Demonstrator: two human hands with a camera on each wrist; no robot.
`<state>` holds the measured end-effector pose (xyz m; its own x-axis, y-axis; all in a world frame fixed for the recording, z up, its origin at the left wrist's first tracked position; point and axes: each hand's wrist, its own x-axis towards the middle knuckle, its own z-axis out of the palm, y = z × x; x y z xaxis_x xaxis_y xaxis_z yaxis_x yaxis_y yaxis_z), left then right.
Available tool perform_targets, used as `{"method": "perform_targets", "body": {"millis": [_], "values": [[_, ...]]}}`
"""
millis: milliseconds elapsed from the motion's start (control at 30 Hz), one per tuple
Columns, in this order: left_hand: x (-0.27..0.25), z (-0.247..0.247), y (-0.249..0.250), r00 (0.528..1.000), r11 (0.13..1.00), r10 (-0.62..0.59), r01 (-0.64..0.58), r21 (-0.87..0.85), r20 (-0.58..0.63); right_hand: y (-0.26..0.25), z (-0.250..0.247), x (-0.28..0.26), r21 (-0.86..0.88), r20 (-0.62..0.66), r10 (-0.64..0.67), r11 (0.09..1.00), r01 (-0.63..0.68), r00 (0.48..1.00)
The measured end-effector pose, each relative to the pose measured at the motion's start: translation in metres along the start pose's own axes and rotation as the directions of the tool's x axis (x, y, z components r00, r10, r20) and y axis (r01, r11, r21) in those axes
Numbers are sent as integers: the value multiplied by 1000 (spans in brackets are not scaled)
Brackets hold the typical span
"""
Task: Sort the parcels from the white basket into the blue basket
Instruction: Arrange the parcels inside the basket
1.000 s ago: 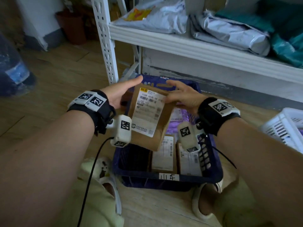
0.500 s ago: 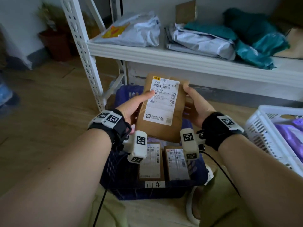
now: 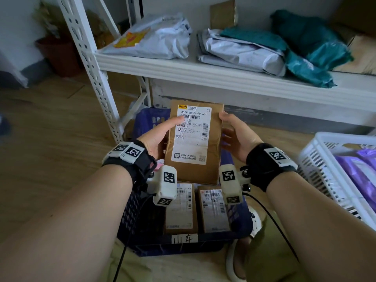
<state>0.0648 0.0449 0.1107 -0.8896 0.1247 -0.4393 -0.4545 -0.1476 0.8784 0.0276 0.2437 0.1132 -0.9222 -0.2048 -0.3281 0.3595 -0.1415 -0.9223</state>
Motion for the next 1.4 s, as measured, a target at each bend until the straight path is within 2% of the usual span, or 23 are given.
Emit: {"method": "perform_targets", "body": {"millis": [300, 533, 700, 867, 1000, 1100, 1300, 1400], "values": [[-5, 4, 0, 1000, 999, 11, -10, 35, -26, -2, -2, -11, -56, 20, -29, 998, 30, 999], [-28, 24, 10, 999, 999, 47, -46, 27, -21, -9, -9, -33, -25, 15, -75, 997, 76, 997], [-63, 52, 15, 995, 996, 86, -85, 24, -58, -17, -14, -66, 6, -1, -92, 996, 92, 996], [-93, 82, 27, 985, 983, 157, -149, 109, -71, -38, -26, -113, -9, -25, -125, 992, 125, 992], [-104, 110, 33, 988, 974, 154, -145, 172, -35, -53, -46, -140, -22, -59, -129, 992, 128, 990], [-109, 124, 35, 988, 976, 156, -152, 155, -14, -58, -55, -150, -24, -101, -131, 991, 130, 986], [-110, 136, 43, 978, 970, 196, -205, 132, 76, -61, -59, -174, -84, -81, -192, 979, 185, 978], [-104, 158, 50, 963, 962, 217, -238, 133, 158, -66, -75, -198, -146, -160, -239, 965, 216, 958]]}}
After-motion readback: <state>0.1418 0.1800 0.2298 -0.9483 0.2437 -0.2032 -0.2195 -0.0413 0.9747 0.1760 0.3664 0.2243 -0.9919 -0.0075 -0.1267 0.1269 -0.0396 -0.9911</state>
